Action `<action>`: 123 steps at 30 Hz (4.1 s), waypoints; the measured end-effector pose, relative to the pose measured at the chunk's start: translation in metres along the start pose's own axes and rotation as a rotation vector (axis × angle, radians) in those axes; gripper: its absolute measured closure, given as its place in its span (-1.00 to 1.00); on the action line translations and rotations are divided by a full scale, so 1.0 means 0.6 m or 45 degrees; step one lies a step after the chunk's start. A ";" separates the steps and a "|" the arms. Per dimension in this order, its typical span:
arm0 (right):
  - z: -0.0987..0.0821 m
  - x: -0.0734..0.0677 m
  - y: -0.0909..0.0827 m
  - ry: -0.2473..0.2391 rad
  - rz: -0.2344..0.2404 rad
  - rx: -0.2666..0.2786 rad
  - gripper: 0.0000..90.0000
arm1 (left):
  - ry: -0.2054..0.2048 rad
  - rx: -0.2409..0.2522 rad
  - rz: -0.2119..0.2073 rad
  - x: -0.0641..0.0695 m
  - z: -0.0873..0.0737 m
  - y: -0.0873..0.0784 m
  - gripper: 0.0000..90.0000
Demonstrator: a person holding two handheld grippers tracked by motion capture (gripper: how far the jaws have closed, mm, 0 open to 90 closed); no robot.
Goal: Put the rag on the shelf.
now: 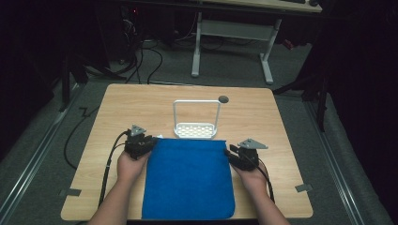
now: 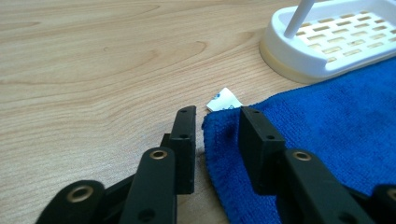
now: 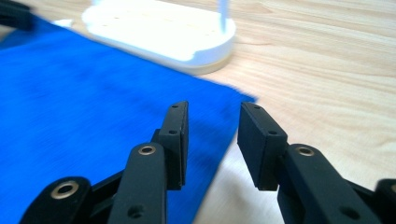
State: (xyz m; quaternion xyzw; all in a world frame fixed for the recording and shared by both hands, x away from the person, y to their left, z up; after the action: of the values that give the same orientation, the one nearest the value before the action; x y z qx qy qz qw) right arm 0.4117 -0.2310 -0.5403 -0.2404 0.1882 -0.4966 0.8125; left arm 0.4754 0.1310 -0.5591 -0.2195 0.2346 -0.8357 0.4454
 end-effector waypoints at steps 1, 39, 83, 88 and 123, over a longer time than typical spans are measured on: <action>0.004 0.005 0.010 0.008 -0.016 -0.016 0.40 | -0.010 -0.003 -0.013 -0.001 0.000 0.000 0.52; 0.027 -0.009 0.057 -0.052 0.016 -0.018 0.96 | 0.104 0.044 -0.047 0.014 -0.001 -0.006 0.92; 0.092 -0.068 -0.140 -0.079 0.138 0.524 0.95 | 0.186 0.551 -0.052 0.099 0.054 -0.208 0.92; 0.106 -0.078 -0.164 -0.102 0.149 0.580 0.95 | 0.220 0.600 -0.051 0.114 0.066 -0.227 0.92; 0.229 -0.015 -0.207 -0.089 0.059 0.758 0.96 | 0.305 0.683 0.000 0.115 0.231 -0.233 0.94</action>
State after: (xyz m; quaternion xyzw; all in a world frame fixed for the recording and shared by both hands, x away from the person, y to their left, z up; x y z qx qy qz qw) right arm 0.3939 -0.2437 -0.3563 -0.0041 0.0118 -0.5027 0.8644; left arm 0.4306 0.1145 -0.3560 0.0063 0.0561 -0.8878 0.4567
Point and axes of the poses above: each handheld gripper's, and its own axes: y roughly forward along the jaws, z roughly out of its top, x roughly to its right, the point moved 4 cm from there along y, roughly forward along the jaws, and after that the axes turned 1 degree about x, right-handed, at the moved point
